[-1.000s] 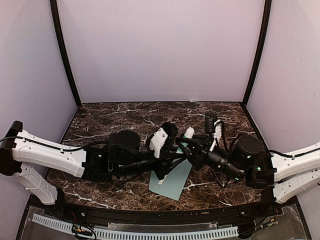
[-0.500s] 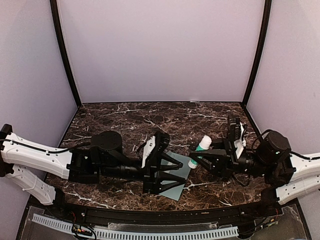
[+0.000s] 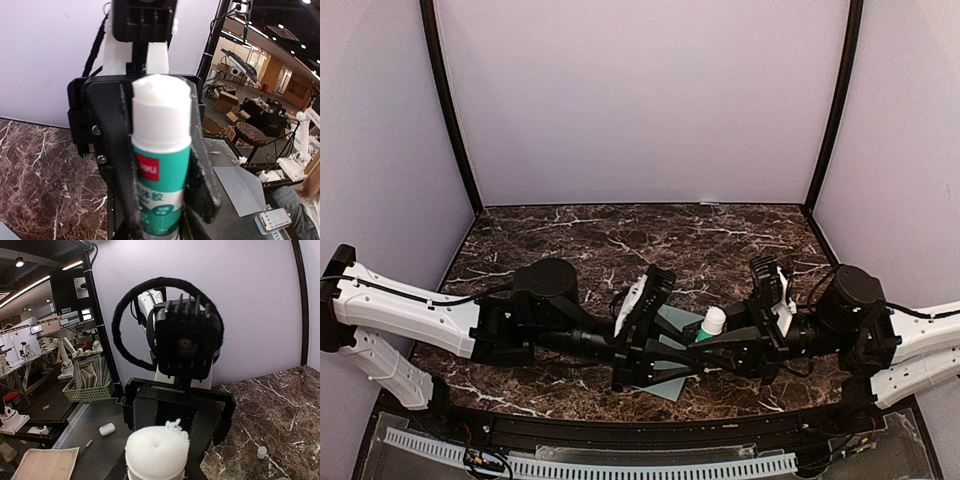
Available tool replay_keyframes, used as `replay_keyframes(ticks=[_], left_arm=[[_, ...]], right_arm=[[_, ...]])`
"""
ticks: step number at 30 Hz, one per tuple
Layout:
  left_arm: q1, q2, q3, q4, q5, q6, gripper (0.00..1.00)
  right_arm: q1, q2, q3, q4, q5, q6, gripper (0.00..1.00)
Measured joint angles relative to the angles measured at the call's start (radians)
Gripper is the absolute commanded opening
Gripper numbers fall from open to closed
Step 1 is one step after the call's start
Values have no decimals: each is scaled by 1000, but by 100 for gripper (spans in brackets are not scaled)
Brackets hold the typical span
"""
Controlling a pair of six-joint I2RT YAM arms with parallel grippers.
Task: Place the letter into the envelope and seal it
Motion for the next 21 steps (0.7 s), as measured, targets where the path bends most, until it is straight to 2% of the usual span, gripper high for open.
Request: replay_keyframes(ticks=[5, 6, 9, 10, 11, 14, 16, 21], left_arm=[[0, 7, 6, 6, 15, -2, 1], [0, 7, 6, 7, 16, -1, 0], [0, 7, 6, 11, 16, -4, 0], [1, 7, 6, 15, 14, -5, 0], [1, 7, 5, 24, 11, -5, 0], [1, 6, -5, 63, -8, -7, 0], [1, 2, -23, 88, -26, -11, 0], [1, -17, -68, 137, -68, -23, 0]], right_arm=[[0, 1, 0, 4, -3, 13, 0], [0, 1, 0, 6, -1, 17, 6], [0, 1, 0, 8, 13, 27, 49], [0, 1, 0, 10, 24, 34, 59], [0, 3, 0, 14, 36, 37, 64], [0, 3, -2, 27, 82, 44, 66], [0, -6, -17, 50, 107, 52, 64], [0, -47, -70, 94, 146, 63, 50]])
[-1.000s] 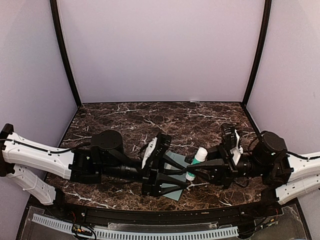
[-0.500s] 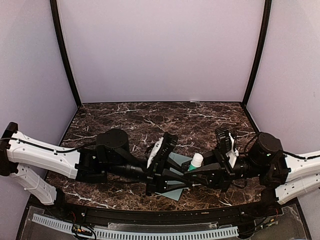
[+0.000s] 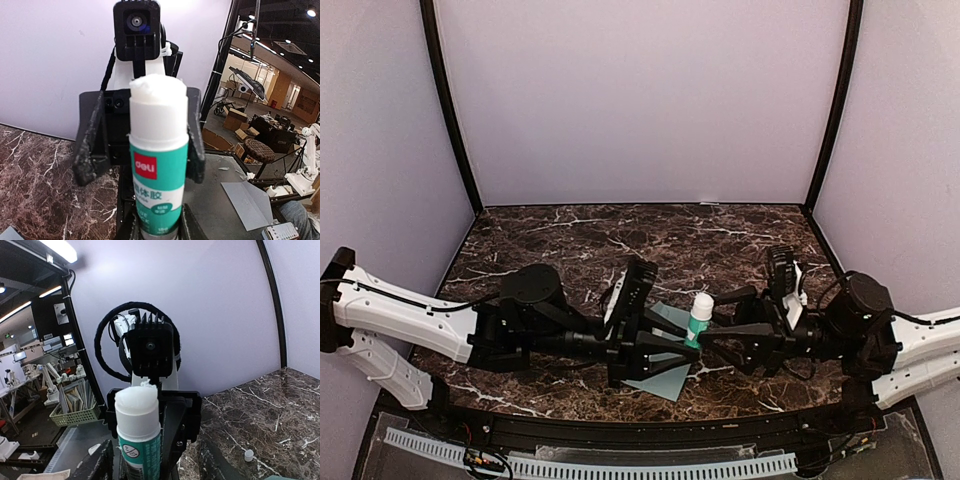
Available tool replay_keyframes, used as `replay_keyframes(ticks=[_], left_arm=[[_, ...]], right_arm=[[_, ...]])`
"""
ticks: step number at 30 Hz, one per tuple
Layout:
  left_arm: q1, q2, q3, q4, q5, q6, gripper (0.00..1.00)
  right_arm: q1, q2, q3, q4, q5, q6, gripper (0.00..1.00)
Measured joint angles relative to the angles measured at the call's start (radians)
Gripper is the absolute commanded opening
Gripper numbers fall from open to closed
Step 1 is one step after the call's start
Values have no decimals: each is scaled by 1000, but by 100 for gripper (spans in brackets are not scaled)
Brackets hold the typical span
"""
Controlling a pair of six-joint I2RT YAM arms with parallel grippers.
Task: Place the letter into the envelope and seal it
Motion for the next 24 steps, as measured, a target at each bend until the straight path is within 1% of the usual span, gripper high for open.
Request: replay_keyframes(ticks=[2, 6, 16, 24], left_arm=[[0, -2, -5, 20, -15, -4, 0], [0, -3, -6, 45, -30, -9, 0], [0, -2, -6, 63, -49, -10, 0], [0, 3, -6, 63, -49, -10, 0]], right_arm=[[0, -5, -10, 21, 10, 4, 47], [0, 4, -17, 63, 13, 10, 45], [0, 60, -17, 126, 1, 24, 31], [0, 87, -16, 162, -19, 27, 27]])
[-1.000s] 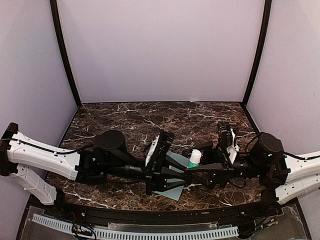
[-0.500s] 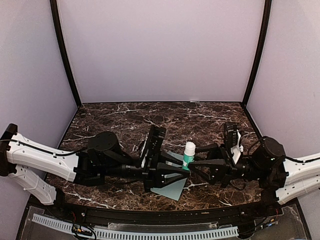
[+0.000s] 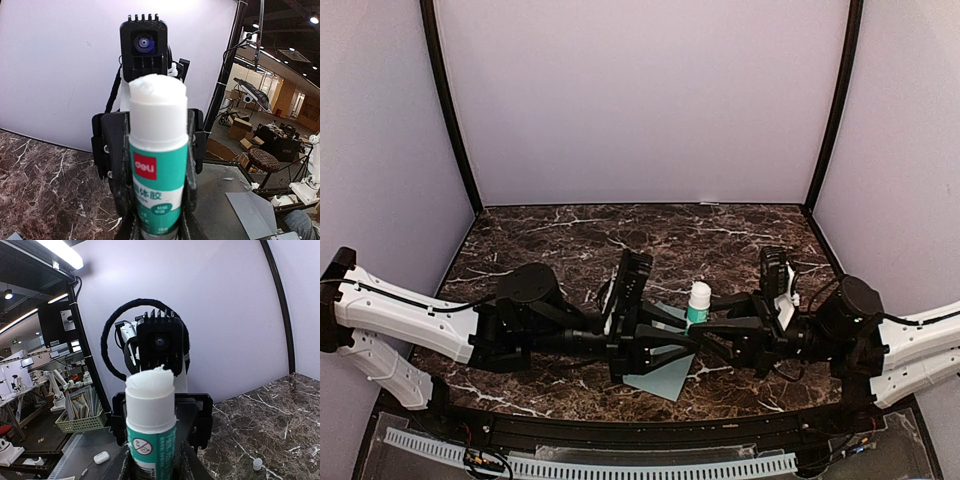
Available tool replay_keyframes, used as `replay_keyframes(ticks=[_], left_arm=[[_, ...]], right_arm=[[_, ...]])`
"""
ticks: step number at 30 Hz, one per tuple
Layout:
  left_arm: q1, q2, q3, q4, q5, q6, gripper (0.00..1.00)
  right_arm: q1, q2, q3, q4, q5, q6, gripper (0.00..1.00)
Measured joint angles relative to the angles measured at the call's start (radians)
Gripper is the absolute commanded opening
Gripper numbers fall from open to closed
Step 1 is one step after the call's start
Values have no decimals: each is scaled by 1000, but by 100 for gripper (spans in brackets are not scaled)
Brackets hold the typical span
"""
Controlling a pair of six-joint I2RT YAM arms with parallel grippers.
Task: Place the letter into the envelope and seal it
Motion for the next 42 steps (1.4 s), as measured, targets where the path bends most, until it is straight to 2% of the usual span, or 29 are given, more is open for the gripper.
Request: replay_keyframes(ticks=[2, 6, 8, 10, 12, 13, 14, 16, 18, 20, 26, 30, 38, 42], left_arm=[[0, 0, 0, 0, 0, 0, 0], [0, 0, 0, -1, -2, -8, 0], [1, 0, 0, -1, -3, -9, 1], [1, 0, 0, -2, -5, -8, 8], [1, 0, 0, -3, -8, -8, 20], [1, 0, 0, -5, -10, -8, 31], [1, -2, 0, -9, -13, -8, 38], [1, -6, 0, -30, -21, -2, 57], [1, -11, 0, -58, -29, 8, 70], [1, -25, -2, -95, -41, 12, 76], [0, -143, -24, -237, -101, 30, 79], [0, -190, 18, -364, -149, 42, 80], [0, -121, 219, -602, -206, 47, 79], [0, -69, 281, -671, -223, 39, 74]], right_arm=[[0, 2, 0, 5, -3, 0, 21], [-1, 8, 2, 14, -12, -3, 2], [-3, 10, 2, 16, -16, -3, 0], [-5, 12, 2, 17, -18, -8, 0], [-5, 12, 2, 17, -17, -8, 0], [-5, 12, 2, 16, -17, -8, 0], [-5, 12, 2, 13, -16, -9, 0], [-5, 11, 12, -13, -12, -18, 0], [-5, 9, 25, -63, 1, -28, 0], [-5, -6, 28, -118, 19, -43, 0], [-5, -90, 30, -277, 86, -90, 0], [-5, -107, 33, -351, 101, -112, 0], [-5, -73, 84, -477, 100, -157, 0], [-5, -55, 104, -504, 96, -175, 0]])
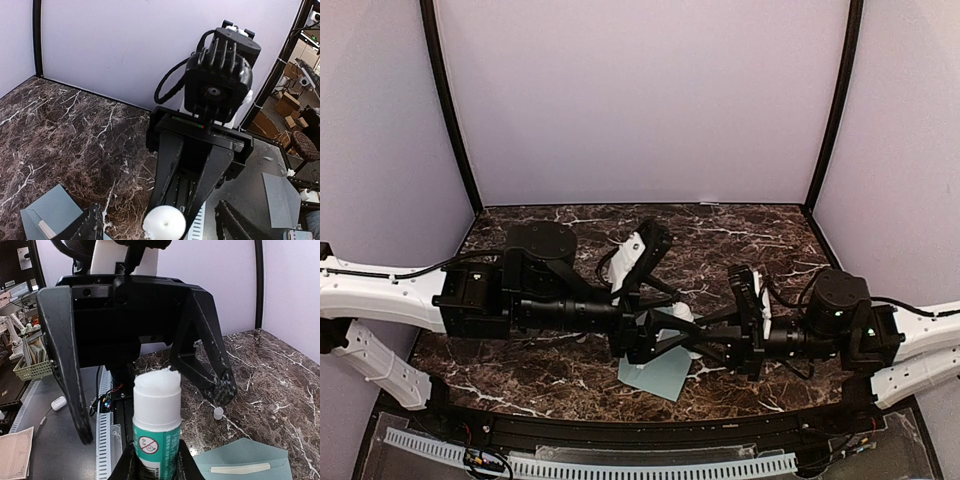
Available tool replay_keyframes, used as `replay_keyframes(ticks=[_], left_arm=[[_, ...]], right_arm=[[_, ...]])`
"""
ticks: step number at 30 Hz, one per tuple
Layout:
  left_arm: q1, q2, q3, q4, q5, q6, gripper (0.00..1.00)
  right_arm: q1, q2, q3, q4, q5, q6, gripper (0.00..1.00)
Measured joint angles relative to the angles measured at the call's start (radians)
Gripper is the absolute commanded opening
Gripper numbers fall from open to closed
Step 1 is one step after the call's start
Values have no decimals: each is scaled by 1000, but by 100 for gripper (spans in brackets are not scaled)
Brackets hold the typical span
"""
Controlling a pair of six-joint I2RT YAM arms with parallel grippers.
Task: Place the letter into the envelope and seal it
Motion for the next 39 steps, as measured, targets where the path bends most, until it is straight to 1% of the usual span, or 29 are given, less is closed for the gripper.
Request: replay_keyframes(ticks=[2, 5, 6, 9, 10, 19, 20, 21, 22, 23, 24, 25, 26, 27, 28, 29, 32, 35, 39], left_arm=[[0, 23, 13, -24, -5, -7, 67], [0, 42, 14, -44, -5, -18, 60], [0, 46, 14, -51, -5, -23, 55], [0, 52, 15, -56, -5, -34, 45], [-1, 52, 16, -58, -3, -38, 39], [-5, 53, 26, -61, -16, -67, 18], [-5, 53, 26, -62, -17, -69, 12], [-5, 53, 26, -63, -19, -71, 9], [-5, 53, 26, -63, -20, -75, 9], [-5, 53, 26, -63, -21, -78, 8], [-5, 53, 26, -63, -22, -80, 8], [-5, 53, 26, -63, -24, -82, 8], [-5, 53, 26, -62, -26, -85, 7], [-5, 53, 26, -60, -29, -90, 7], [-5, 53, 26, -58, -40, -92, 7], [-5, 53, 25, -53, -52, -98, 6], [-5, 48, 10, -16, -88, -126, 6], [1, 26, -26, 33, -107, -164, 6], [19, -23, -76, 117, -113, -229, 5]], right_arm=[[0, 10, 6, -9, -2, -6, 0], [0, 20, 10, -16, -4, -13, 0], [0, 21, 10, -19, -4, -14, 0], [0, 24, 10, -27, -3, -18, 0], [0, 25, 10, -29, -2, -20, 0], [-1, 28, 11, -34, -4, -29, 0], [-1, 28, 11, -35, -5, -30, 0], [-1, 28, 11, -35, -5, -32, 0], [-1, 28, 11, -35, -6, -34, 0], [-1, 28, 11, -35, -6, -35, 6], [-1, 28, 11, -35, -5, -36, 21], [-1, 28, 11, -35, -5, -36, 41], [-1, 28, 11, -35, -3, -39, 58], [-1, 27, 11, -34, 1, -38, 69], [-1, 26, 11, -31, 4, -41, 77], [-1, 24, 11, -24, 7, -46, 83], [-1, 6, 2, 38, 16, -77, 86], [-1, -18, -37, 143, 34, -116, 86], [-1, -8, -91, 291, 78, -204, 85]])
